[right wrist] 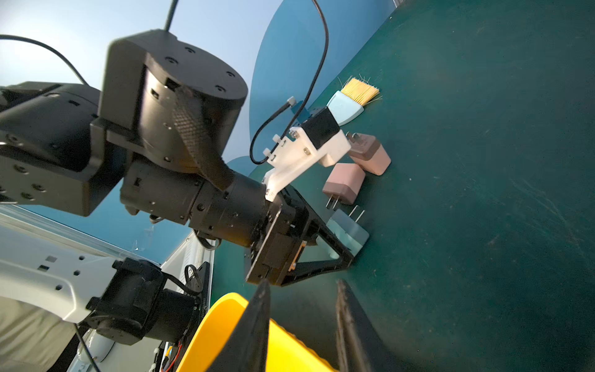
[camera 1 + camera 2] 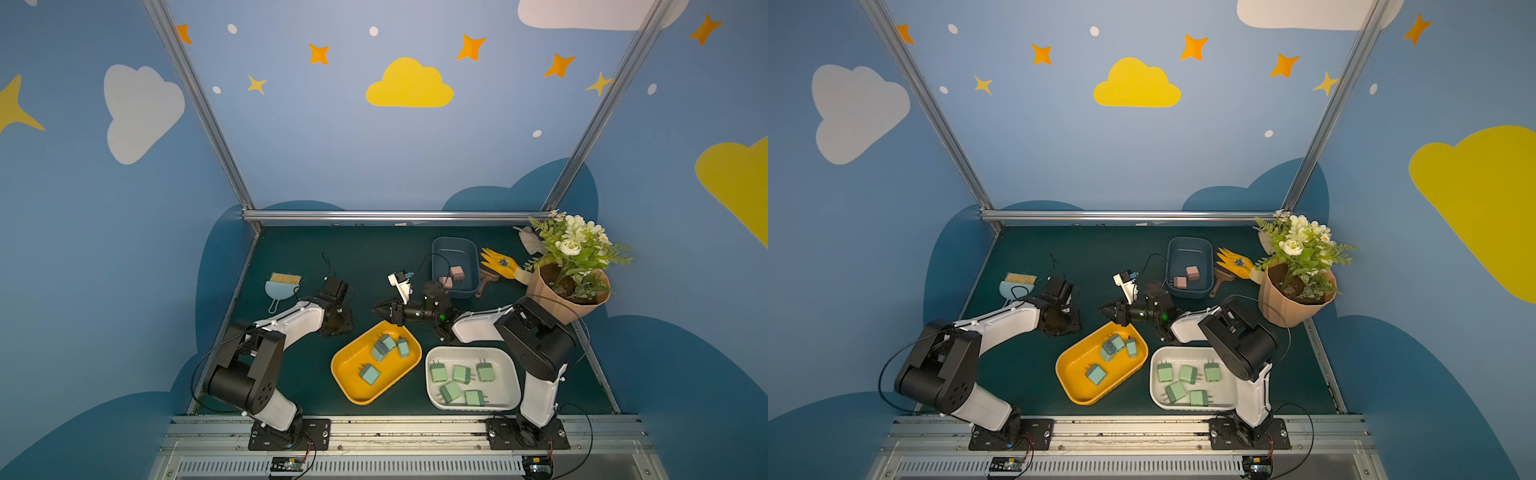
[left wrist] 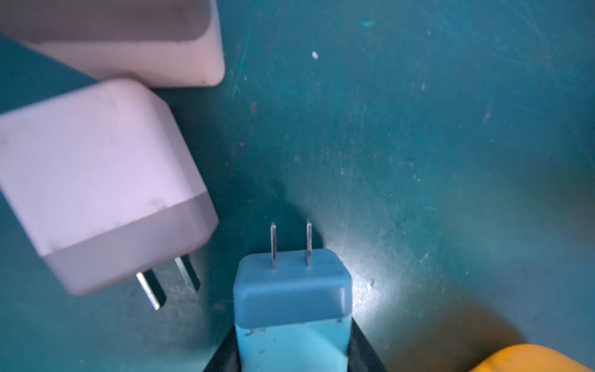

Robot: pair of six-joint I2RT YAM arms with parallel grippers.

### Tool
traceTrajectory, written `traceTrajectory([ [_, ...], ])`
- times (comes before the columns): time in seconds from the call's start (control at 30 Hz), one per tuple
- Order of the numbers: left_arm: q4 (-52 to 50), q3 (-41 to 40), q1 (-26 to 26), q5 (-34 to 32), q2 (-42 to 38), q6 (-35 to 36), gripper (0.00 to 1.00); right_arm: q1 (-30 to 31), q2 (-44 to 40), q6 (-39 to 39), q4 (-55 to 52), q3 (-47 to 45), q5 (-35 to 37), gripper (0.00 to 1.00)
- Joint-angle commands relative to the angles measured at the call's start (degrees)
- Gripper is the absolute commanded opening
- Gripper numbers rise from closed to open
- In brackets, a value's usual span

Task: Place the plugs by color into the storage box
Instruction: Pick up the plug from the center of the board.

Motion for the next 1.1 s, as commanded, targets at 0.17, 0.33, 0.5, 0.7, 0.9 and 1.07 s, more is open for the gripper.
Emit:
traceTrajectory([
  [0.17,2.8,-3.9,-1.3,1.5,-5.2,-0.9,0.25,4.8,-10.6,-8.6,-12.7,-0.4,9.0,0.34],
  [0.33,2.1,-4.3,-3.9,-2.3,-9.5,1.0,0.25,7.8,-14.8,-10.9,-15.0,-2.8,13.0,0.36],
  [0.5,2.0,-4.7,-7.0,-6.0,-13.3,2.9,0.27,10.0,-18.1,-10.8,-15.4,-5.3,16.1,0.36],
  [0.7,0.4,-4.5,-11.9,-11.9,-17.3,5.5,0.28,13.0,-21.4,-12.6,-18.1,-7.0,19.4,0.35],
  [0.9,0.9,-5.4,-16.4,-15.3,-21.6,7.8,0.29,14.9,-23.6,-14.8,-20.0,-7.4,21.1,0.36],
  [1.07,2.3,-7.0,-19.4,-18.5,-24.4,9.6,0.29,15.4,-23.8,-16.4,-19.7,-7.5,22.1,0.38],
])
